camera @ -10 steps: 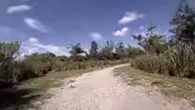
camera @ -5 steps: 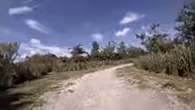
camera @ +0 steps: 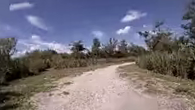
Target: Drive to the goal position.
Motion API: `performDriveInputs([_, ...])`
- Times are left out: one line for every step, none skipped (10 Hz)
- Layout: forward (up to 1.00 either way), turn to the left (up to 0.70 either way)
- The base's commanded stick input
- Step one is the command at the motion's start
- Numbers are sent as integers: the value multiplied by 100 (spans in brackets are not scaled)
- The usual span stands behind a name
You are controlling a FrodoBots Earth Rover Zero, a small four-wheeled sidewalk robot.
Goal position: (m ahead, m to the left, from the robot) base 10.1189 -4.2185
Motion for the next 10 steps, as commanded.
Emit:
performDriveInputs([70,0])
performDriveInputs([70,0])
performDriveInputs([70,0])
performDriveInputs([70,0])
performDriveInputs([70,-27])
performDriveInputs([70,-20])
performDriveInputs([70,-4])
performDriveInputs([70,0])
performDriveInputs([70,0])
performDriveInputs([70,0])
